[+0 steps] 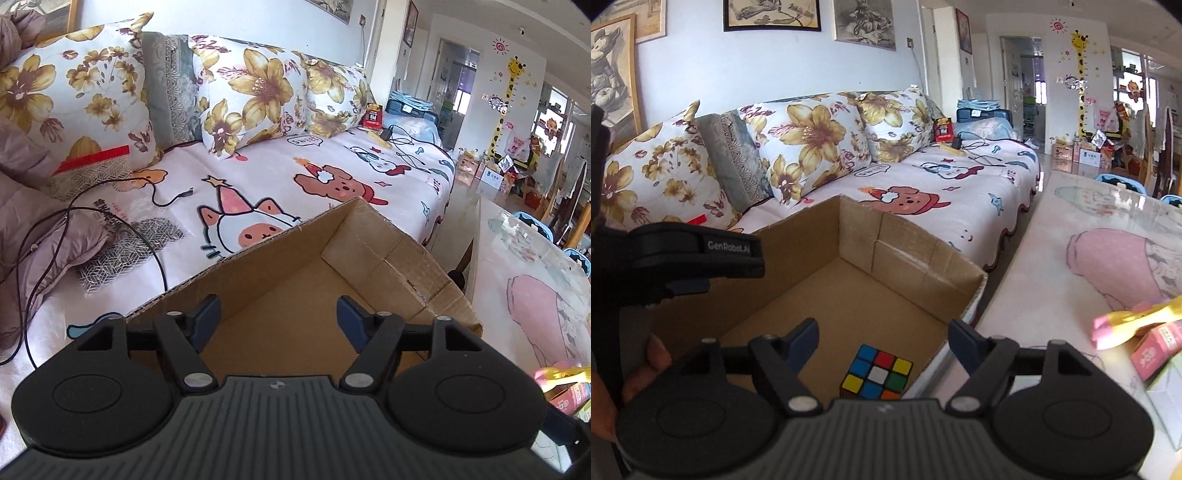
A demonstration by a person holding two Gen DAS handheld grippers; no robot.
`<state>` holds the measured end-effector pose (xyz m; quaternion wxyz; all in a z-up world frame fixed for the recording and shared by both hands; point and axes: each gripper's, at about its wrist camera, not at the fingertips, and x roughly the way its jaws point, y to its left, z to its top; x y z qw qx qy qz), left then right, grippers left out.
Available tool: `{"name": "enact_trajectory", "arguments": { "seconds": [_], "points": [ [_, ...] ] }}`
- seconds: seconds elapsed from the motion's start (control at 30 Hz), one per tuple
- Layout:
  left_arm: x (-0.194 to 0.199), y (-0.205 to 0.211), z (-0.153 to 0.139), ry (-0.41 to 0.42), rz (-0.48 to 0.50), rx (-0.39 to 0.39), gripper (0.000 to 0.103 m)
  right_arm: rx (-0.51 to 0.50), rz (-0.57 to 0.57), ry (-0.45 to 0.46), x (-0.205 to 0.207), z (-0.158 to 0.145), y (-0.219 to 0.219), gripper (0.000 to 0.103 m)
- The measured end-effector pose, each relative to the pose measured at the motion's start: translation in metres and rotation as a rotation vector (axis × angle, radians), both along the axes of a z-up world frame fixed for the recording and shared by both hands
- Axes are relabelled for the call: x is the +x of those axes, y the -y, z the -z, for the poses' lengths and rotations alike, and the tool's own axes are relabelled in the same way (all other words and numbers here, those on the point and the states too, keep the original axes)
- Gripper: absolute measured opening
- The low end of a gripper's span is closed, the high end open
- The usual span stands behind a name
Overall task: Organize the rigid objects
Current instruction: 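Withdraw both open tools from the cardboard box back over the table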
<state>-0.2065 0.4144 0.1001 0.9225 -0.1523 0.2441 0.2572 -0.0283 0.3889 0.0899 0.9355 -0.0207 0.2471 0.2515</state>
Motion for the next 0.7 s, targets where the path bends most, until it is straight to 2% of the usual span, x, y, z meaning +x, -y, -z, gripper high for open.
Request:
{"name": "enact_trajectory", "arguments": {
  "seconds": [0.1, 0.33, 0.5, 0.7],
  "points": [
    [0.001, 0.001, 0.000, 0.007, 0.048, 0.028, 0.098, -0.026, 0.061, 0.041, -0.013, -0.002, 0.018, 0.087],
    [0.005, 0.007, 0.001, 0.029, 0.182, 0.090, 0.101, -0.104, 0.141, 0.092, -0.042, 0.006, 0.055, 0.088],
    [0.009, 0.008, 0.004, 0.042, 0.264, 0.148, 0.102, -0.107, 0.174, 0.087, -0.052, 0.013, 0.076, 0.088],
    [0.018, 0.005, 0.008, 0.036, 0.333, 0.170, 0.102, -0.106, 0.203, 0.083, -0.057, 0.020, 0.095, 0.088]
  ]
}}
